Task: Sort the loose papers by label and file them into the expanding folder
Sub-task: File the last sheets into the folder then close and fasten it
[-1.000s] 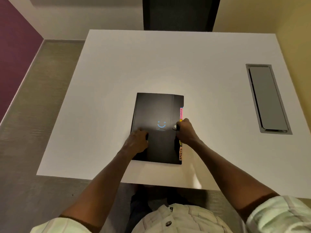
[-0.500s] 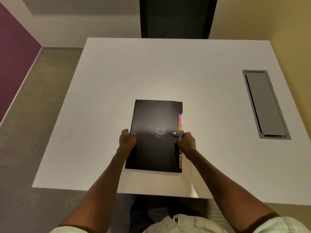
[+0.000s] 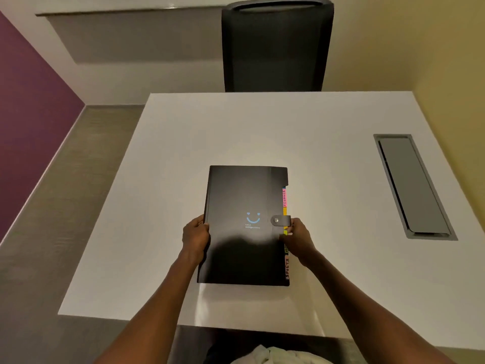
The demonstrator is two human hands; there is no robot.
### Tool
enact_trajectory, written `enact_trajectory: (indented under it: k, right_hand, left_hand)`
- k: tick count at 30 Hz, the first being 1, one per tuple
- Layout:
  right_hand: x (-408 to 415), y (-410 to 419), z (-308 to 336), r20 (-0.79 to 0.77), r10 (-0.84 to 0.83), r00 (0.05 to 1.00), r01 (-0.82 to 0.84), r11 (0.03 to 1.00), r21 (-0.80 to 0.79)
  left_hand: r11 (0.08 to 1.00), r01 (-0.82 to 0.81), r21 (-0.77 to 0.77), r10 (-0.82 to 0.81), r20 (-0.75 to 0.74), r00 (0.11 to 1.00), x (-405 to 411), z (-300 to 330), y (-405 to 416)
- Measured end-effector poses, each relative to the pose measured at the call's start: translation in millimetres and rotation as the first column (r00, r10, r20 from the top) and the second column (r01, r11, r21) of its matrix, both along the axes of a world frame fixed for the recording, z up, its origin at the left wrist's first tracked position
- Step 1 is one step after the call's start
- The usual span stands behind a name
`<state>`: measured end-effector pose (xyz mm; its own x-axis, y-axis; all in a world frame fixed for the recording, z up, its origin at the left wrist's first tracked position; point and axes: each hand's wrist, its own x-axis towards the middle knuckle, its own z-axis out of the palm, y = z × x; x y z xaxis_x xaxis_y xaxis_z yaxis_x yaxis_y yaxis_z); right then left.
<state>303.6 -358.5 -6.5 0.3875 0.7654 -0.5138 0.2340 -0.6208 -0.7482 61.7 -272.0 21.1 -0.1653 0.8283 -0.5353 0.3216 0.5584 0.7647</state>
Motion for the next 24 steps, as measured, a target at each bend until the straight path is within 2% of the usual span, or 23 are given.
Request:
enact_trajectory:
  k: [8, 12, 18, 24]
  right_hand:
    - [-4.5, 18.2, 44.8, 0.054, 0.104, 0.993, -0.109, 0.987, 0.116]
    - [-23.3, 34.9, 60.4, 0.051, 0.156, 0.986, -0.162, 0.973, 0.163]
    - [-81.8, 62.4, 62.7, 0.083, 0.288, 0.954, -0.296, 0.947, 0.123]
    - [-158.7, 89.5, 54.1, 0.142, 0.346, 0.928, -0.358, 0.931, 0.074]
  left_hand:
    - [0.982, -0.128, 0.142, 0.135, -0.041, 0.99, -16.1, 47.9, 4.0]
    - [0.976, -0.098, 0.196, 0.111, -0.06, 0.992, -47.9, 60.3, 12.2]
    - [0.967, -0.105, 0.234, 0.123, -0.065, 0.99, -118.3, 63.1, 25.1]
    - [0.965, -0.107, 0.237, 0.134, -0.101, 0.986, -200.2, 47.9, 55.9]
